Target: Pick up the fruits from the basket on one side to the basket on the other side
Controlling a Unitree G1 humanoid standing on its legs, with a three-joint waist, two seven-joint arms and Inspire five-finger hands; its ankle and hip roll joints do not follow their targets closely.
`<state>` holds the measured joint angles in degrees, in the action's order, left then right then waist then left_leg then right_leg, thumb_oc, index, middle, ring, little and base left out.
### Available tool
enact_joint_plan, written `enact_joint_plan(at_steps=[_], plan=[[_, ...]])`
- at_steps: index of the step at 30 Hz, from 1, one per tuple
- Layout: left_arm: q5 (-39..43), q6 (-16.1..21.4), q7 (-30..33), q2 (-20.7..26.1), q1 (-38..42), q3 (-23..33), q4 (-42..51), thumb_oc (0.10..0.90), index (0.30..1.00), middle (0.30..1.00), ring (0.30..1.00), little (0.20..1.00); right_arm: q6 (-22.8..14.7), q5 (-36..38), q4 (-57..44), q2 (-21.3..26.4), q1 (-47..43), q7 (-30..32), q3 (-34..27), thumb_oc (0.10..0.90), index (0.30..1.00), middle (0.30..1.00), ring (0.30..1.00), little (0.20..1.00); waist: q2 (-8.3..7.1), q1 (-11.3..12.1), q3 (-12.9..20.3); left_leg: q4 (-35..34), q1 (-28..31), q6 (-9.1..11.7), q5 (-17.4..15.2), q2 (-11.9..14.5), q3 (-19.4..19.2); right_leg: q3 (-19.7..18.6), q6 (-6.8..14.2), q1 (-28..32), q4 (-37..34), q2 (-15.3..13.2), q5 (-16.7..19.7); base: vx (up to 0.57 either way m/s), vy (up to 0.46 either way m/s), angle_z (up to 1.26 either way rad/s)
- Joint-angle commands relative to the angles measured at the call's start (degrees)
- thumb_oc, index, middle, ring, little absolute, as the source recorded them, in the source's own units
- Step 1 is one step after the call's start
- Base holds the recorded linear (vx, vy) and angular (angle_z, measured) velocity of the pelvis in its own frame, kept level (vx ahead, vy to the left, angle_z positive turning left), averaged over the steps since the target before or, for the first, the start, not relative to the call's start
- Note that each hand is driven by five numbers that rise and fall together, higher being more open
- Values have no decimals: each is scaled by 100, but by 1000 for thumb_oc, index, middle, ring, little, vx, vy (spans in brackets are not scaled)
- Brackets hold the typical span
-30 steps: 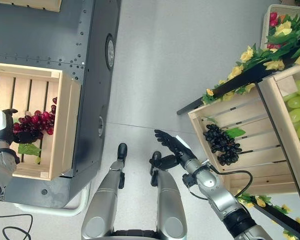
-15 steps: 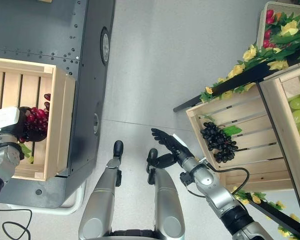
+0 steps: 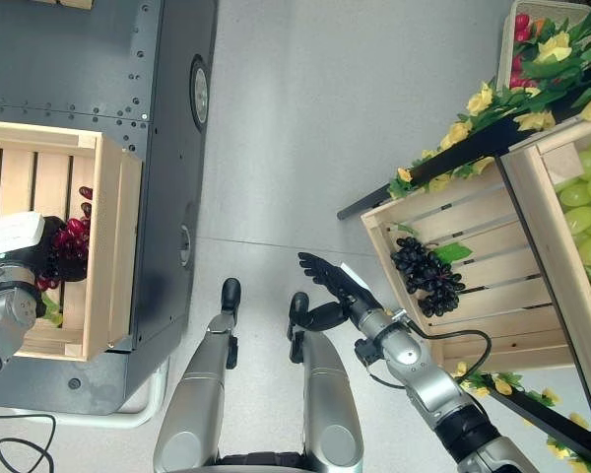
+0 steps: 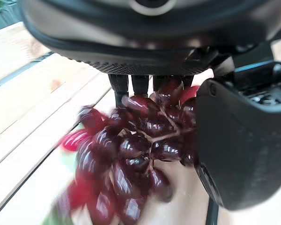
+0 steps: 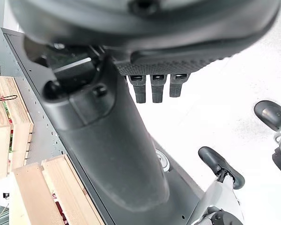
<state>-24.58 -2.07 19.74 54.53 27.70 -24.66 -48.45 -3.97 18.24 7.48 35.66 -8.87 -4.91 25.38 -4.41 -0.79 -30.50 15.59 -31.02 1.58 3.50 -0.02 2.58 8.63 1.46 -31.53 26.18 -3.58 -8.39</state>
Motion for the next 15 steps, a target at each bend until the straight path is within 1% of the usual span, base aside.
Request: enact_joint_plan(at_steps=[1,8,11,15], plan=[[-147,-170,258,214,48,393,-34,400,300,300,300,300,-369,-61,-688,271,158,284,-179,800,900,900,900,900,91,3,71,236,167,-256,-545,-333,-620,52,4,276,-151,397,47,0,0,0],[-377,-212,278,371,0,495,47,400,300,300,300,300,-384,-75,-740,238,186,334,-212,800,900,900,900,900,133,40,71,170,264,-264,-533,-339,-598,97,7,362,-192,380,49,-1,-15,0],[-580,-410,333,546,-159,595,257,400,300,300,300,300,-395,-120,-792,228,236,392,-226,800,900,900,900,900,206,71,71,120,356,-264,-540,-360,-584,122,15,453,-243,364,37,2,-13,0],[-685,-541,473,706,-312,727,485,400,300,300,300,300,-419,-116,-777,212,259,441,-268,800,900,900,900,900,276,109,71,90,455,-257,-544,-381,-544,157,25,576,-313,341,40,5,-12,0]])
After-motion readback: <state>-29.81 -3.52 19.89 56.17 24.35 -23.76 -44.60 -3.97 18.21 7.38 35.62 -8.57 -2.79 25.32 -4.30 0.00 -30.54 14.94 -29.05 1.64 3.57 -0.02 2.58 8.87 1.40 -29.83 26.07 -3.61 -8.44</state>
